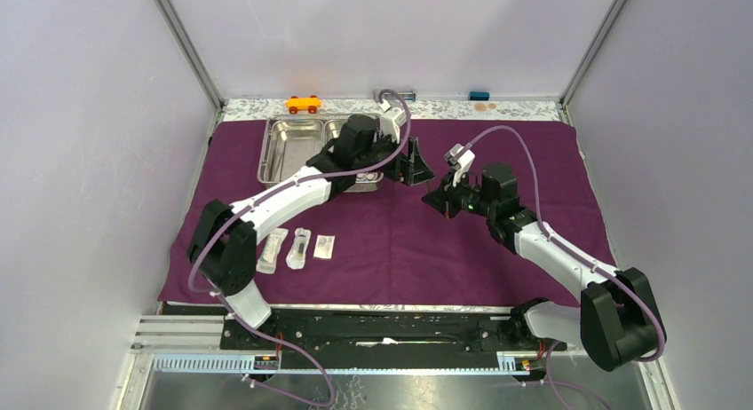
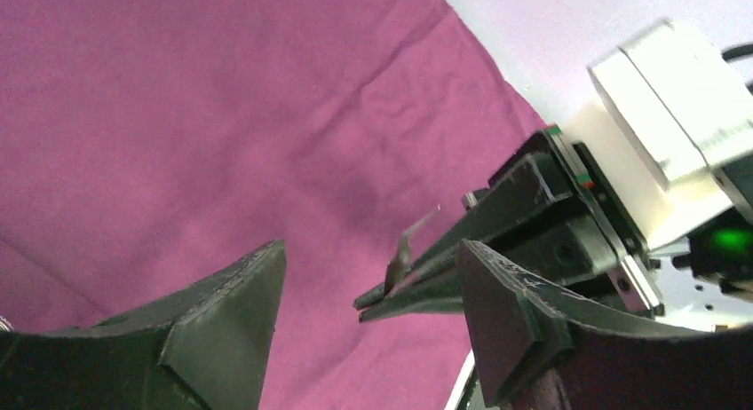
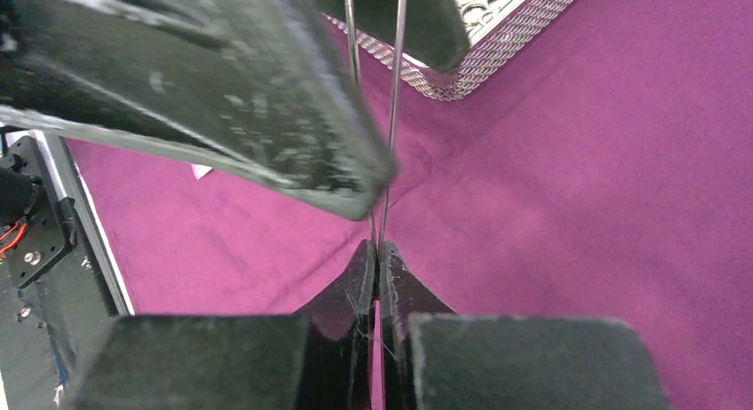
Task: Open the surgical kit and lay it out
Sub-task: Place the medical item in the surgical kit.
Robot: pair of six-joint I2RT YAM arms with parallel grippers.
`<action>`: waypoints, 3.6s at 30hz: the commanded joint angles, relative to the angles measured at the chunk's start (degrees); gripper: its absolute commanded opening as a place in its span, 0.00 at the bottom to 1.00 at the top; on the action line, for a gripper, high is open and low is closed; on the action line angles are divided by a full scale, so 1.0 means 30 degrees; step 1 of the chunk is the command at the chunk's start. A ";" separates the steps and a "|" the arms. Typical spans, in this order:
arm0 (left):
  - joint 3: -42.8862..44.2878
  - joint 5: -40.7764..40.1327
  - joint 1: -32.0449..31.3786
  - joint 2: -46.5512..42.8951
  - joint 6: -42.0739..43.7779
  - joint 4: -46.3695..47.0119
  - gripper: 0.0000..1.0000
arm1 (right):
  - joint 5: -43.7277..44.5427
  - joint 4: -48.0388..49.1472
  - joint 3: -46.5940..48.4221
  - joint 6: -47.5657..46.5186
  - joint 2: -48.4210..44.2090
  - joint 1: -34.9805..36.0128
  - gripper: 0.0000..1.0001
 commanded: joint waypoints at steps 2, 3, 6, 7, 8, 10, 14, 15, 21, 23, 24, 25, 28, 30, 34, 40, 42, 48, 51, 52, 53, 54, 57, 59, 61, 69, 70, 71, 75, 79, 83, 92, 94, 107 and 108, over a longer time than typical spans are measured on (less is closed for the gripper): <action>0.2702 -0.2265 -0.0556 0.1172 0.0515 -0.1145 0.70 | 0.0923 -0.0038 0.0843 -0.0304 0.0202 0.0355 0.00; 0.3069 -0.2338 -0.0633 0.1440 0.0453 -0.1334 0.66 | 0.0963 -0.0030 0.0808 -0.0308 0.0205 0.0351 0.00; 0.3730 -0.1878 -0.0729 0.2196 -0.0031 -0.1754 0.47 | 0.1189 -0.0023 0.0822 -0.0305 0.0231 0.0351 0.00; 0.4003 -0.1715 -0.0735 0.2351 -0.0128 -0.1941 0.41 | 0.1333 -0.0058 0.0828 -0.0323 0.0235 0.0351 0.00; 0.4142 -0.1687 -0.0747 0.2459 -0.0181 -0.2114 0.37 | 0.1453 -0.0106 0.0832 -0.0354 0.0217 0.0355 0.00; 0.4274 -0.1689 -0.0816 0.2502 -0.0162 -0.2239 0.29 | 0.1617 -0.0125 0.0805 -0.0409 0.0206 0.0358 0.00; 0.4516 -0.1414 -0.0839 0.2479 0.0219 -0.2616 0.09 | 0.1408 -0.0068 0.0689 -0.0426 0.0148 0.0351 0.10; 0.4569 -0.1305 -0.0826 0.2431 0.0496 -0.2704 0.03 | 0.1188 0.0035 0.0595 -0.0418 0.0037 0.0351 0.19; 0.3249 0.2642 -0.0468 0.1175 0.2576 -0.1094 0.00 | -0.0996 0.0017 0.0176 -0.2728 -0.1133 0.0301 0.68; 0.2821 0.4108 -0.0418 0.0679 0.3599 -0.0796 0.00 | -0.2324 -0.0280 0.0165 -0.3397 -0.1438 0.0202 0.79; 0.2654 0.4838 -0.0415 0.0451 0.4347 -0.0829 0.00 | -0.2930 -0.0365 0.0156 -0.3533 -0.1549 0.0120 0.82; 0.2524 0.5416 -0.0392 0.0214 0.5107 -0.1119 0.00 | -0.3555 -0.0416 0.0140 -0.3650 -0.1650 0.0007 0.84; 0.1622 0.7190 -0.0301 -0.0696 0.6694 -0.1059 0.00 | -0.5292 -0.0426 0.0108 -0.3700 -0.1740 -0.0250 0.86; 0.0877 0.7971 -0.0286 -0.1297 0.7148 -0.0533 0.00 | -0.6396 -0.0317 0.0084 -0.3535 -0.1652 -0.0252 0.84; -0.0742 0.8977 -0.0297 -0.2171 0.6673 0.1684 0.00 | -0.7727 0.0205 0.0163 -0.2687 -0.1117 -0.0264 0.76; -0.1617 0.9257 -0.0297 -0.2271 0.5620 0.3628 0.00 | -0.9252 0.1684 0.0097 -0.0684 -0.0588 -0.0264 0.62; -0.1705 0.9391 -0.0290 -0.2218 0.5248 0.4083 0.00 | -0.9370 0.1952 0.0076 -0.0368 -0.0430 -0.0264 0.58; -0.1938 0.9636 -0.0297 -0.2179 0.4968 0.4706 0.00 | -0.9452 0.2229 0.0097 0.0255 -0.0219 -0.0264 0.36; -0.2068 0.9452 -0.0280 -0.2180 0.4848 0.4874 0.00 | -0.8948 0.1998 0.0179 0.0019 -0.0308 -0.0263 0.06; -0.2124 0.9260 -0.0266 -0.2180 0.4774 0.4882 0.00 | -0.8669 0.1989 0.0139 0.0007 -0.0400 -0.0264 0.00; -0.2208 0.8866 -0.0244 -0.2224 0.4611 0.4898 0.02 | -0.8414 0.2021 0.0065 0.0017 -0.0518 -0.0264 0.00; -0.2274 0.8249 -0.0202 -0.2277 0.4301 0.4948 0.08 | -0.8126 0.2164 -0.0007 0.0161 -0.0591 -0.0250 0.00; -0.2240 0.5118 -0.0194 -0.2287 0.2529 0.4740 0.40 | -0.6745 0.2396 -0.0052 0.0657 -0.0601 -0.0264 0.00; -0.1550 0.3735 -0.0234 -0.1778 0.1084 0.4314 0.52 | -0.5820 0.2300 0.0054 0.0791 -0.0360 -0.0264 0.00; -0.0378 0.2657 -0.0251 -0.1004 0.0106 0.2684 0.57 | -0.4756 0.2114 0.0164 0.0833 -0.0096 -0.0264 0.00; 0.1603 -0.2010 -0.0489 0.0258 -0.1545 -0.1850 0.61 | 0.0138 0.0821 0.0504 0.0679 -0.0123 -0.0238 0.00; 0.2011 -0.2387 -0.0592 0.0501 -0.1581 -0.2213 0.61 | 0.0568 0.0630 0.0601 0.0624 -0.0070 -0.0235 0.00; 0.2341 -0.2752 -0.0760 0.0762 -0.1571 -0.2559 0.61 | 0.1021 0.0430 0.0679 0.0555 -0.0012 -0.0235 0.00; 0.3817 -0.2899 -0.1053 0.1964 -0.2023 -0.3266 0.57 | 0.2268 -0.0044 0.0823 0.0377 0.0128 -0.0178 0.00; 0.5269 -0.3126 -0.1377 0.2982 -0.2146 -0.4250 0.44 | 0.3287 -0.0492 0.1007 0.0172 0.0221 -0.0114 0.00; 0.5875 -0.3464 -0.1489 0.3470 -0.2129 -0.4736 0.32 | 0.3747 -0.0680 0.1093 0.0076 0.0361 -0.0116 0.00; 0.6135 -0.3318 -0.1673 0.3876 -0.2118 -0.5051 0.19 | 0.3753 -0.0715 0.1135 -0.0041 0.0514 -0.0081 0.00; 0.6082 -0.3375 -0.1670 0.3853 -0.2054 -0.5076 0.16 | 0.3629 -0.0643 0.1045 -0.0137 0.0442 -0.0088 0.00; 0.3402 -0.4621 -0.1596 0.1725 0.0547 -0.7102 0.00 | 0.1395 -0.0985 0.0618 -0.3273 -0.1312 -0.0140 0.74; 0.3412 -0.4463 -0.1525 0.1791 0.0896 -0.8436 0.00 | 0.1384 -0.1064 0.0597 -0.3548 -0.1445 -0.0168 0.75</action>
